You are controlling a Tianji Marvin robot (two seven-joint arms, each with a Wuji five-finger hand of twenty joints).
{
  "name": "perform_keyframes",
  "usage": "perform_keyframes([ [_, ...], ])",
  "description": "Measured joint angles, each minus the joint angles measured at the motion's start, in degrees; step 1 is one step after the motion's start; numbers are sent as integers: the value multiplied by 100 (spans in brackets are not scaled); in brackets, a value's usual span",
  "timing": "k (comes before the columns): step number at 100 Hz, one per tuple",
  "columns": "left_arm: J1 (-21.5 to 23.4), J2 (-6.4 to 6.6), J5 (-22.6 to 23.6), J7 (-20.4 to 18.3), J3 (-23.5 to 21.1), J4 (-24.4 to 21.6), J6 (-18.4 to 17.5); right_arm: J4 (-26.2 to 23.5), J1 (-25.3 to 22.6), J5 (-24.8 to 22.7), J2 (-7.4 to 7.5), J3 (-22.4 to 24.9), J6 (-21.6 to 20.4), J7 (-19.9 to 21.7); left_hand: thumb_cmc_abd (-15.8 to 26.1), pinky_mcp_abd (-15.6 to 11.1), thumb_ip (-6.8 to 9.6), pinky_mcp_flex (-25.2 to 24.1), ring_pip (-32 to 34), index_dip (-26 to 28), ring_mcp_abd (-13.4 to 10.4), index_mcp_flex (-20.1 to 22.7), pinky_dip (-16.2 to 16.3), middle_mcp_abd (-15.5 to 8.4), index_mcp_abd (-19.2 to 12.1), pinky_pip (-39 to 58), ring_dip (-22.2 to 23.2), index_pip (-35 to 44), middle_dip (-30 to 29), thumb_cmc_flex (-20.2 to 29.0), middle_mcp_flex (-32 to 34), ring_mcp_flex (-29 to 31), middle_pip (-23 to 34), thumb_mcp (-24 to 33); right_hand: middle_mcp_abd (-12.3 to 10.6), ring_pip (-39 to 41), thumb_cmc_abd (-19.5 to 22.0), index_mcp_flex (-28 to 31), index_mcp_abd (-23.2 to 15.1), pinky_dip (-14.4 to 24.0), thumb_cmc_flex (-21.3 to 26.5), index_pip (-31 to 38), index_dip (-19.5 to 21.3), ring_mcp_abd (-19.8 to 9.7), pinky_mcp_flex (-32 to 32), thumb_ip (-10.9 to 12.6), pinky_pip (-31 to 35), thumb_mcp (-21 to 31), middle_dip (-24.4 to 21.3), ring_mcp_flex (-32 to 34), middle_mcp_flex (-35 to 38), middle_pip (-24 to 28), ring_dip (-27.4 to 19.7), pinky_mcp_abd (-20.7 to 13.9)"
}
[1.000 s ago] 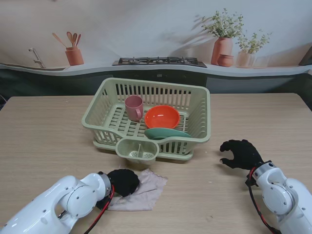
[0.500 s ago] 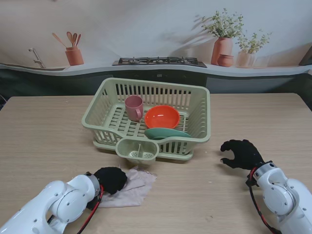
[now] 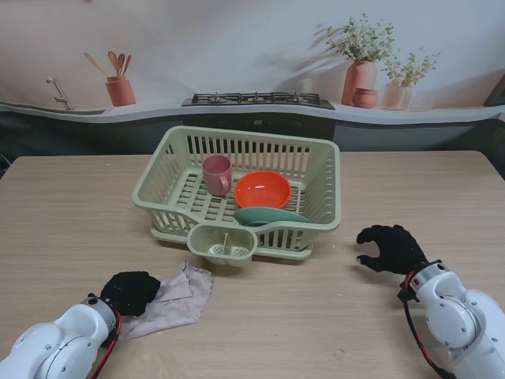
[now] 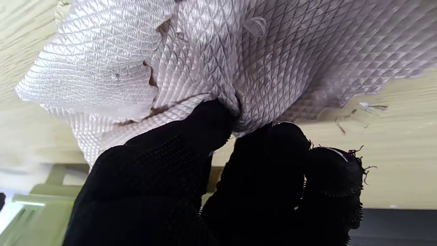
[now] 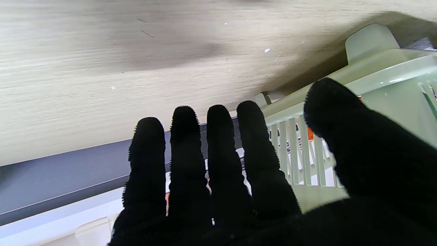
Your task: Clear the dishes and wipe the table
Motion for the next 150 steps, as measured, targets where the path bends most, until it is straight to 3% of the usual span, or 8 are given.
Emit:
perform_keyframes([
  [7,-46,17,-113,-43,95,18,57,-3,0,24,-1,0,0,9,0,1,0,-7,0,0,2,0,1,0,2,0,0,0,0,0,0,0,0,0,0,-45,0,0,0,-3,-1,-7,-21,0,-24,0,-115,-1,-1,-1,0,-12,-21,65],
  [16,-246,70,-508,-388,375,7,297,-12,-2,73,-4,3,-1,19,-9,2,15,-12,0,159,4,-70,11,0,394,0,0,234,0,68,0,0,0,37,0,-120,0,0,-1,-5,-3,-38,-27,0,-30,0,-126,-65,-9,-2,-1,-72,-60,76],
  [38,-1091,216,-1093,-1422,1346,-77,990,-14,-5,107,-20,27,-30,-6,-9,4,16,8,-35,153,6,-70,55,0,362,-2,-13,204,0,68,0,0,0,38,0,-139,0,0,-1,-7,-5,-74,-48,0,-38,0,-129,-146,-10,-3,-1,-132,-75,137],
  [59,-1758,275,-1628,-1797,2162,7,1473,-4,-4,113,-27,53,-57,-35,-9,6,16,23,-65,124,9,-68,55,4,310,-35,-74,164,0,68,52,13,89,38,0,-140,0,0,-1,-7,-5,-90,-48,0,-49,0,-131,-147,-11,-2,-2,-139,-75,140],
  [73,-1887,266,-1674,-1857,2299,48,1515,-4,-4,124,-27,60,-62,-40,-9,6,9,24,-72,117,12,-67,55,6,249,-68,-75,204,0,68,69,19,113,35,0,-141,1,0,-1,-7,-5,-90,-48,0,-51,0,-131,-147,-11,-2,-2,-140,-75,142],
  [94,-1337,86,-888,-1660,1575,-80,1295,-5,-6,124,-28,61,-67,-35,-1,6,-3,24,-73,-60,15,-62,55,6,93,-68,-75,74,0,61,67,19,-27,-1,0,-141,1,0,-1,-7,-5,-91,-48,0,-60,0,-210,-147,-11,-3,-2,-140,-75,143],
  [126,-66,-74,16,-7,9,-119,446,2,3,107,-27,56,-92,-29,52,6,-3,24,-73,-121,19,-54,56,6,96,-68,-76,-14,-14,61,66,19,-28,-1,0,-142,1,0,-1,-7,-5,-117,-48,0,-61,0,-211,-147,-11,-3,-2,-140,-75,143],
  [150,117,-70,82,442,-306,105,214,-3,1,91,-27,51,-84,-24,56,7,-3,24,-73,-122,20,-54,66,6,96,-69,-76,-28,-18,61,66,19,-28,-1,0,-142,1,0,-2,-7,-5,-118,-48,0,-63,0,-211,-147,-11,-3,-2,-141,-75,143],
])
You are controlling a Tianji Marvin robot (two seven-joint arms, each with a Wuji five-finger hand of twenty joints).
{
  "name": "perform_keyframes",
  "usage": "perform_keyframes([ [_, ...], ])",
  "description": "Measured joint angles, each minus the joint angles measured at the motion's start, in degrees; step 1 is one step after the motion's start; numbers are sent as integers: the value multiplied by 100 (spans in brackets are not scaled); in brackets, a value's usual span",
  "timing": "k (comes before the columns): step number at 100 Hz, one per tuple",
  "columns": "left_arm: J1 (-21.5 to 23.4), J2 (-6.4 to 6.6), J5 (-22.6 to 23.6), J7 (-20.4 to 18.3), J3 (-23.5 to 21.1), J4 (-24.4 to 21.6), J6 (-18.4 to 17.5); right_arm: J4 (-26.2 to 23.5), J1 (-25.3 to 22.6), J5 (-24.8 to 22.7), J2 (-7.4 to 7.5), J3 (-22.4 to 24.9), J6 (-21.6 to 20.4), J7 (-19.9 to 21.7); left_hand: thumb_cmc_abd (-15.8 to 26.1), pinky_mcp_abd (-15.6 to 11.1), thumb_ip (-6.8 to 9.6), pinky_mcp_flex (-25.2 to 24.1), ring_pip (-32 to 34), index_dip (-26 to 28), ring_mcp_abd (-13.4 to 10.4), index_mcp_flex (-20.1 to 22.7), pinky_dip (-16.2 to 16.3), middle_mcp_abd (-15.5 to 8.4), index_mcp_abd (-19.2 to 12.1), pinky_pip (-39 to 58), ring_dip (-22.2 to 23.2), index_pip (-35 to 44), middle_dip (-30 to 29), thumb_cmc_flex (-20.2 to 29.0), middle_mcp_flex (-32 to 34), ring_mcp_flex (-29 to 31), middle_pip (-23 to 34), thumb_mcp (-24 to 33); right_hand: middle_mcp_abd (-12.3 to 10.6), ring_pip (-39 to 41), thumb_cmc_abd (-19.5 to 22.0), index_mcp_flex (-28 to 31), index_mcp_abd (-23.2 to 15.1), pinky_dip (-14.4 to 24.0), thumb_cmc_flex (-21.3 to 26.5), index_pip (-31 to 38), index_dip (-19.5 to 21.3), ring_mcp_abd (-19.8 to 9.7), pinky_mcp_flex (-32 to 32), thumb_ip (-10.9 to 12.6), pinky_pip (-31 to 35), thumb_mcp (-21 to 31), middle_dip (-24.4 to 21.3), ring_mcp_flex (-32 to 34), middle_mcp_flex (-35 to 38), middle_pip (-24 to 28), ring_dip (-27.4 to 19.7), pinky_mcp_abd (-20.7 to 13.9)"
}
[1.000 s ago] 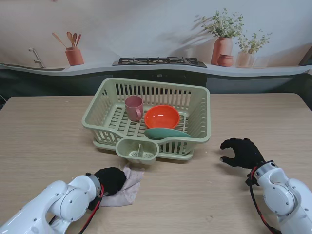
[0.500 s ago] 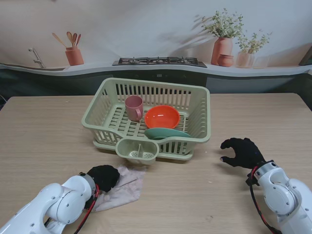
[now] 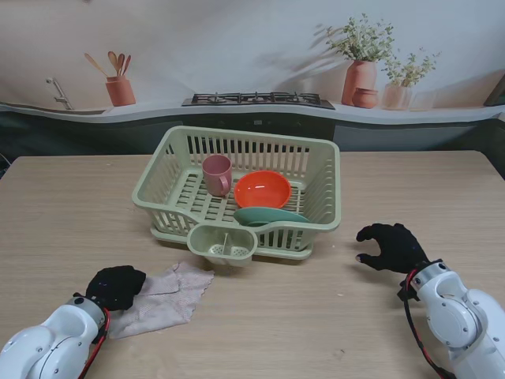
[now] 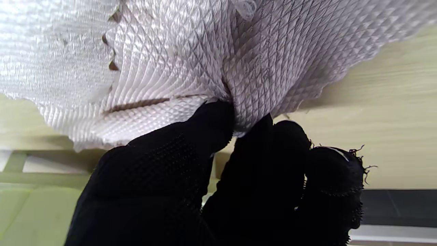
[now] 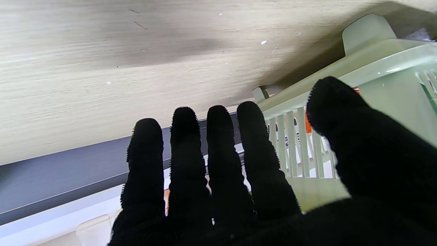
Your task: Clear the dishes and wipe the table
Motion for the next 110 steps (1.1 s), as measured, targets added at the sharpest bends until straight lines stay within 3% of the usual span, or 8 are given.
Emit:
perform_keyframes([
  [10,-70,41,-44,-135,143,66,21,3,6,-7,0,-4,-9,-1,0,0,0,0,0,0,0,0,0,0,0,0,0,-4,-1,0,0,0,0,0,0,0,0,0,0,0,0,0,0,0,0,0,0,0,0,0,0,0,0,0],
  [15,-157,73,-150,-293,284,76,83,6,10,-7,0,-6,-10,-1,-14,0,40,0,0,95,0,-6,0,0,453,0,-1,179,-1,15,0,0,0,67,0,0,0,0,0,0,0,0,0,0,0,0,0,0,0,0,0,0,0,0],
  [20,-285,99,-307,-502,426,62,179,6,11,-7,0,-7,-13,-1,-65,0,41,0,-18,145,0,-6,1,0,552,0,-13,260,-1,16,0,0,0,146,0,0,0,0,0,0,0,-1,0,0,0,0,0,0,0,0,0,0,0,0],
  [35,-711,174,-551,-1101,882,6,392,17,14,-7,0,-6,-21,-16,-70,0,42,-84,-147,147,0,-6,1,0,565,-166,-84,271,-29,17,-15,-24,-16,149,0,0,0,0,0,0,0,-1,0,0,-6,0,0,0,0,0,0,0,0,0],
  [48,-1051,229,-1005,-1444,1349,-34,910,36,17,-5,0,1,-25,-30,-128,0,43,-201,-209,154,0,-6,1,0,609,-294,-144,366,-30,16,-23,-112,-14,182,0,0,0,0,0,0,0,-5,0,0,-9,0,0,0,0,0,0,0,0,0],
  [70,-1591,286,-1277,-1951,1937,14,1021,37,10,-6,0,23,-35,-40,-199,0,46,-245,-209,155,0,-4,1,0,531,-295,-147,409,1,-4,-48,-175,96,204,0,0,1,0,0,0,0,-8,0,0,-10,0,0,0,0,-1,0,0,0,0],
  [95,-1699,271,-991,-2169,1977,49,1019,31,8,-9,0,33,-39,-40,-559,0,57,-366,141,314,-65,23,1,64,66,-278,-63,689,32,-296,-548,-415,618,453,0,-1,1,0,0,0,0,-9,0,0,-10,0,0,0,0,-13,-6,0,0,0],
  [110,-1359,173,-602,-2151,1523,-76,1032,25,3,-7,0,39,-37,-32,-487,0,29,-434,355,278,-142,97,1,73,-6,-236,88,450,32,-294,-811,-592,564,416,0,-2,1,0,0,0,0,-9,0,0,-11,0,0,0,0,-15,-8,0,7,0],
])
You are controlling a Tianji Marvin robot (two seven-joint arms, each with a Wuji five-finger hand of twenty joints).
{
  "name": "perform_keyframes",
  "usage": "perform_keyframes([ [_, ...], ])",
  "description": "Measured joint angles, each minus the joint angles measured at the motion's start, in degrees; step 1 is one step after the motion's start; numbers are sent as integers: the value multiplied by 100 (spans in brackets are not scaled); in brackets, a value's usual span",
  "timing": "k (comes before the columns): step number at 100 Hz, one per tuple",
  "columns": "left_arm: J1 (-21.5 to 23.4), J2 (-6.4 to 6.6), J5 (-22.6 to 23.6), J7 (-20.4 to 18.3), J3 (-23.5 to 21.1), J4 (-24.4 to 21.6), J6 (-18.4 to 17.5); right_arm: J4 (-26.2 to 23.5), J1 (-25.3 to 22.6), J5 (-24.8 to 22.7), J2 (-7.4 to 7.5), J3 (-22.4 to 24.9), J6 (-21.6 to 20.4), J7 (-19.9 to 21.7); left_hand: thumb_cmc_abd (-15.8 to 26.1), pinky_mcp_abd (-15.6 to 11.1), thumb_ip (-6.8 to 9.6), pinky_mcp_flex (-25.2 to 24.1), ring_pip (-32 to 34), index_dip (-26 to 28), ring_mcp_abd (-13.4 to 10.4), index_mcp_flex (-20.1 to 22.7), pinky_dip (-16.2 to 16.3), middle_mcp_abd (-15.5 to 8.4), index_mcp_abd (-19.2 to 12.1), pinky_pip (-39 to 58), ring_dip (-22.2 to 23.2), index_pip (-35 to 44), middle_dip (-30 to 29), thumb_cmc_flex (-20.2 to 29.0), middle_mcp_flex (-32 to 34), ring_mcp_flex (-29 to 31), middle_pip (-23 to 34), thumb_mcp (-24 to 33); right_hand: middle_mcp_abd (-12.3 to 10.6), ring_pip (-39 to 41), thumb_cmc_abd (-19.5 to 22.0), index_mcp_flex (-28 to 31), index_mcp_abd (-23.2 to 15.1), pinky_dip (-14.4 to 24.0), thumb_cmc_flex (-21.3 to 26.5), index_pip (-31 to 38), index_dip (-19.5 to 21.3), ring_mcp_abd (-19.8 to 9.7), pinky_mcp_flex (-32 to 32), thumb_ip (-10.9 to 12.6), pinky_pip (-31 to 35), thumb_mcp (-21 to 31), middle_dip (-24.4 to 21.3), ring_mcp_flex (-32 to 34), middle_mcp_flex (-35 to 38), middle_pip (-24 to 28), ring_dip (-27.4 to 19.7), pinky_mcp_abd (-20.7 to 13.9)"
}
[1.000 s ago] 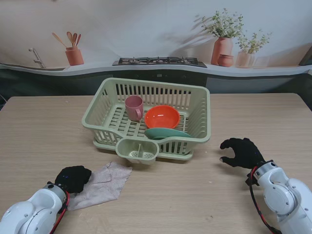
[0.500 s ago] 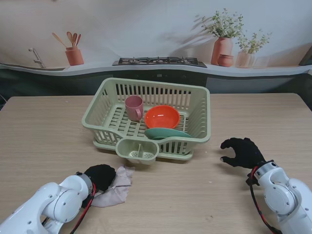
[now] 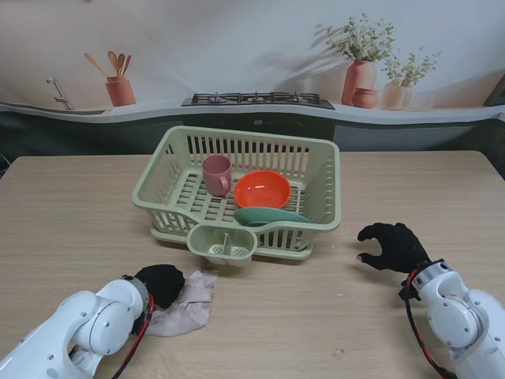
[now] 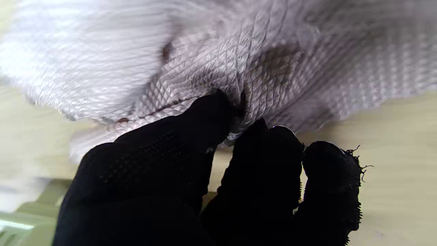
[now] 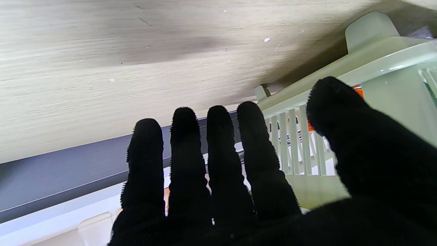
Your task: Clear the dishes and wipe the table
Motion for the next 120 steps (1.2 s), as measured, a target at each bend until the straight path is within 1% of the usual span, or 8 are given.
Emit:
perform_keyframes([
  [12,438,-36,672,147,-512,-145,-152,-1,0,-1,0,5,-3,-1,156,0,-2,-17,148,-145,0,186,0,5,14,4,138,-423,133,21,-7,-27,-4,-195,0,-29,1,0,0,0,0,-1,0,0,-1,0,0,0,0,-47,-1,0,1,0],
  [34,1114,-143,817,2093,-1254,213,-495,-1,3,-1,0,5,-7,-6,438,0,-2,-36,166,-505,-2,278,0,5,-4,5,204,-1111,291,78,-13,-78,-8,-272,0,-28,2,0,0,0,0,0,0,0,-1,0,0,-1,0,-47,-2,0,4,0],
  [48,1338,-202,934,2882,-1539,499,-503,-1,3,-1,0,3,-7,-4,438,0,-2,-49,167,-473,-2,332,0,5,-4,5,205,-1145,348,78,-13,-78,-9,-272,0,-27,3,0,0,0,0,-1,0,0,-1,0,0,-1,0,-47,-2,0,11,0],
  [60,1402,-212,904,3194,-1617,647,-486,-12,0,-1,0,0,1,1,437,0,-2,-49,167,-361,-2,332,0,6,47,6,205,-1116,357,78,-11,-78,-10,-272,0,-27,3,0,0,0,0,-1,0,0,-1,0,0,-1,0,-47,-3,0,11,0],
  [72,1379,-212,792,3183,-1599,670,-425,-19,0,-1,0,-4,1,9,438,0,13,-49,167,-262,-2,324,0,6,171,7,206,-1047,363,78,-9,-78,-25,-255,0,-27,3,0,0,0,0,-2,0,0,-1,0,-1,-1,0,-47,-3,0,11,0],
  [83,1265,-203,667,2849,-1498,626,-360,-20,1,-3,0,-4,-1,11,432,0,26,-49,164,-174,2,319,0,9,867,7,206,-932,364,220,-2,-78,-69,-164,0,-27,3,0,0,0,0,-3,0,0,-1,0,-1,-1,0,-47,-3,0,12,0],
  [90,1150,-177,559,2446,-1415,552,-322,-20,2,-4,0,-4,-2,9,435,0,27,-49,156,-128,101,319,0,208,1181,7,205,-804,368,234,-2,-78,-103,-163,0,-26,3,0,0,0,0,-4,0,0,-1,0,-1,-1,0,-47,-3,0,12,0],
  [120,651,-57,-62,1251,-775,214,34,-42,-26,0,-2,40,-10,0,435,3,27,12,-81,0,143,354,0,208,1195,7,60,-642,369,232,222,125,-339,-241,0,-25,3,0,0,0,0,-5,0,0,-1,0,-1,-1,0,-47,-3,0,12,0],
])
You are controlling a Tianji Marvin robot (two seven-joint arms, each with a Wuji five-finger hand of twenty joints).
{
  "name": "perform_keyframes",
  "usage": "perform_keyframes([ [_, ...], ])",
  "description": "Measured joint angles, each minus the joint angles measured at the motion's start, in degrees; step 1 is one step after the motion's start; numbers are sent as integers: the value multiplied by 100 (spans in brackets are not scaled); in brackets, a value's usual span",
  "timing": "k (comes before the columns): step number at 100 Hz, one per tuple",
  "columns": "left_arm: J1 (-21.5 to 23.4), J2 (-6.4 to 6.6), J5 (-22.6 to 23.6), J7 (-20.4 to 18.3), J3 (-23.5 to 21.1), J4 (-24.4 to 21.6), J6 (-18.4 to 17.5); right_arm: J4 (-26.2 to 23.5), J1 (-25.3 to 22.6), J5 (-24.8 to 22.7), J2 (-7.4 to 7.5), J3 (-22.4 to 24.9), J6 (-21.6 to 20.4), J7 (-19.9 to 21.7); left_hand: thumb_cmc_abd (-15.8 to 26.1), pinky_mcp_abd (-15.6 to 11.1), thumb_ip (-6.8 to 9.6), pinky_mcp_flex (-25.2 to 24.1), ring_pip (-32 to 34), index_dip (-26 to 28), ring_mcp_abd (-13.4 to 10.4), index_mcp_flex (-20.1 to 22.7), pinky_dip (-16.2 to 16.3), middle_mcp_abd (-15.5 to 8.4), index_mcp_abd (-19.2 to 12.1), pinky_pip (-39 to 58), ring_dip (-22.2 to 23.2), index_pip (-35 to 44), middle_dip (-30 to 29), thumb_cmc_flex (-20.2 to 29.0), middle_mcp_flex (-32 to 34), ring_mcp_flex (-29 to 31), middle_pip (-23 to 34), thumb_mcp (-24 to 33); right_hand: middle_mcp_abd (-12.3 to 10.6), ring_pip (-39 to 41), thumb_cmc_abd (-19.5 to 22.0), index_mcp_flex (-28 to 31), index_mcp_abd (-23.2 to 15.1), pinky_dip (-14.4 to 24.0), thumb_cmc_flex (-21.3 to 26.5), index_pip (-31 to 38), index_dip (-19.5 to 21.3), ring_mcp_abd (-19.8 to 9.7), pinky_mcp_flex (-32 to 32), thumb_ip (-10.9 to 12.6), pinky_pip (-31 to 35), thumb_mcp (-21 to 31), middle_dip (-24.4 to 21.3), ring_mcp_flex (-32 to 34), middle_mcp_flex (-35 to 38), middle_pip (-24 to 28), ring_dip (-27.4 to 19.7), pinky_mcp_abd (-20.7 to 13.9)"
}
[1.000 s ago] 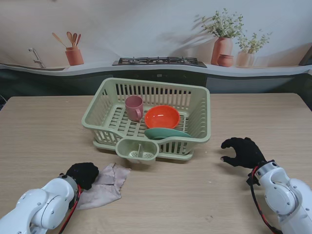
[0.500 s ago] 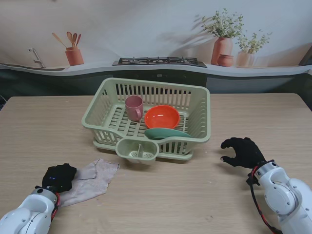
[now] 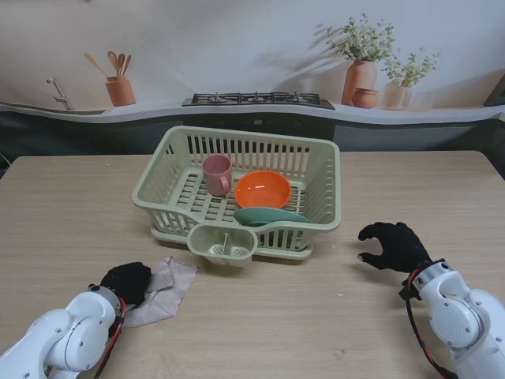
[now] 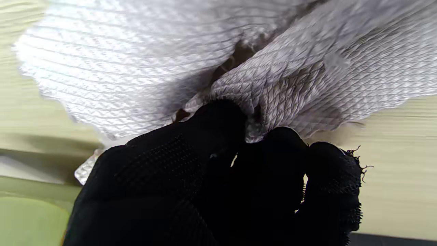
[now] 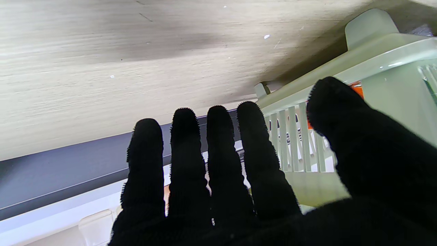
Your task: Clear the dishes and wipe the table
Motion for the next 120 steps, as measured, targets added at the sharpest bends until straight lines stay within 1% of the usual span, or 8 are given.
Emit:
perform_keyframes([
  [11,-179,18,-38,-273,204,-37,4,-4,-16,-4,-3,43,-30,-19,0,3,-4,73,-127,2,3,1,57,-4,-34,0,-74,13,-6,-2,66,81,-81,-10,0,0,0,0,0,0,0,0,0,0,0,0,0,0,0,0,-1,0,0,0],
  [28,-303,15,-22,-257,331,30,4,-4,-28,-42,-4,96,-70,-44,-30,6,-37,208,-272,2,9,57,59,-23,-141,0,-208,111,-147,-52,233,220,-175,-23,0,0,0,0,0,0,0,-11,0,0,-6,0,0,0,0,0,-21,0,0,0],
  [41,-262,-44,308,311,224,248,-188,-2,-29,-56,-4,112,-78,-89,-32,8,-44,257,-336,-32,17,58,59,-64,-242,0,-230,7,-232,-55,315,256,-249,-35,0,0,0,0,0,0,0,-11,0,0,-6,0,0,0,0,0,-52,-9,0,0],
  [56,18,-131,709,800,-256,401,-352,-2,-29,-74,-4,127,-81,-97,-32,15,-45,276,-338,-163,55,58,59,-66,-374,0,-231,-95,-235,-55,370,286,-250,-91,0,0,0,0,0,0,0,-12,0,0,-7,0,0,0,0,0,-52,-9,0,0],
  [71,367,-155,1031,1463,-775,563,-708,-2,-27,-77,-4,128,-81,-94,-28,24,-47,311,-338,-291,72,58,59,-69,-586,0,-232,-201,-236,-55,383,308,-250,-171,0,1,0,0,0,0,0,-12,0,0,-7,0,0,0,0,0,-52,-9,0,1],
  [85,583,-155,1098,1912,-1047,699,-739,-2,-24,-81,-4,124,-79,-85,-22,26,-47,312,-338,-333,73,58,59,-70,-591,0,-232,-220,-239,-56,383,309,-251,-171,0,1,1,0,0,0,0,-12,0,0,-7,0,0,0,0,0,-52,-9,0,1],
  [107,658,-155,625,2071,-1102,754,-900,-7,-24,-80,-4,113,-71,-73,-16,25,-47,2,-494,-364,74,58,61,-146,-513,-65,-293,-208,-308,-56,253,67,-306,-168,0,1,1,0,0,0,0,-12,0,0,-7,0,0,0,0,0,-52,-9,0,1],
  [120,541,-144,571,1963,-990,778,-1068,-8,-25,-80,-4,112,-70,-72,-151,26,7,-664,-640,-112,63,-131,61,-302,-325,-272,-294,-50,-435,-389,-664,-749,-97,151,0,1,1,0,0,0,-81,-13,0,0,-18,0,0,-11,0,-2,-52,-9,0,1],
])
